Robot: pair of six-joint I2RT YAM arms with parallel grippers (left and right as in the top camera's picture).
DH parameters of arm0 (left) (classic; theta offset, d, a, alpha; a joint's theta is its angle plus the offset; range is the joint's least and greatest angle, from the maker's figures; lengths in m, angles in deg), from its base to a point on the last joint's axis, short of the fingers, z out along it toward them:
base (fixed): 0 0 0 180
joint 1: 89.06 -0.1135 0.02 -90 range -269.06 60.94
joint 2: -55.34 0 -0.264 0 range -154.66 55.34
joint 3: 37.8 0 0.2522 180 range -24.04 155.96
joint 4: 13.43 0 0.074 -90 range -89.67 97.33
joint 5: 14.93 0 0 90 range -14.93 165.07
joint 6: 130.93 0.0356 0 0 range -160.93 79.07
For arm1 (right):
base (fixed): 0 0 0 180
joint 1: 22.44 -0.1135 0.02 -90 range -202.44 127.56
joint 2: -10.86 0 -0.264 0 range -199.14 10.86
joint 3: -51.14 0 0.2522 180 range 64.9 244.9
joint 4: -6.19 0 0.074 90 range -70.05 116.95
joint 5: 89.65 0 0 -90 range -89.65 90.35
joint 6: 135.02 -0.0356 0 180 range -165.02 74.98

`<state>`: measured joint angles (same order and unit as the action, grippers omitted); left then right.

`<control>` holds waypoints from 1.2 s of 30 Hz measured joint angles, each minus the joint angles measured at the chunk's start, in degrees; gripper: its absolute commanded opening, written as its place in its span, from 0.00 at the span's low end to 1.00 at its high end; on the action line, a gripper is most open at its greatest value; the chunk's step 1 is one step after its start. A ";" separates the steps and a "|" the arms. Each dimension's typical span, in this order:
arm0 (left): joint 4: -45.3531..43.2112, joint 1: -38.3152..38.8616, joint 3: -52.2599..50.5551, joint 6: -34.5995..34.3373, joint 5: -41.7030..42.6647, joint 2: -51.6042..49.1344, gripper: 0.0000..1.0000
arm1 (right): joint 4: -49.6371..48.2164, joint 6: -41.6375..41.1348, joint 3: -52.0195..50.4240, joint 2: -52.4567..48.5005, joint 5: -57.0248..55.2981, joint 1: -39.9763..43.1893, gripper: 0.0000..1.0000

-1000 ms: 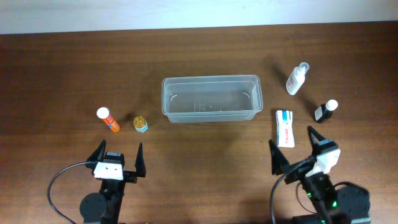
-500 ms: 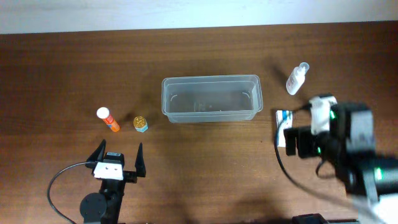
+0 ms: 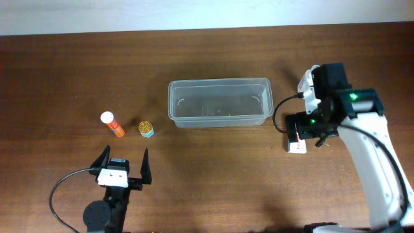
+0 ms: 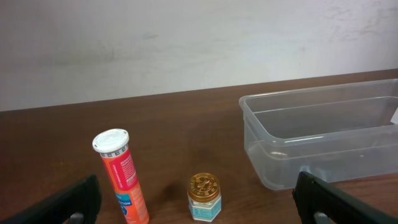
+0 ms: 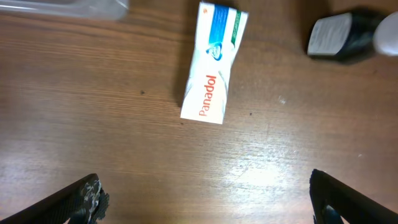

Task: Pack container
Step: 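Move the right gripper down over the white Panadol box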

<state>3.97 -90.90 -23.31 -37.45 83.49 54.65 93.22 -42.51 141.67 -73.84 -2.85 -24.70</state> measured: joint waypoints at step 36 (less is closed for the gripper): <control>0.00 0.00 0.00 0.00 0.00 0.00 0.99 | -26.58 -2.32 -15.41 -11.80 4.37 4.66 0.96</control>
<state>3.97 -90.90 -23.31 -37.45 83.49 54.65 66.65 -44.83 126.27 -85.64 1.52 -20.05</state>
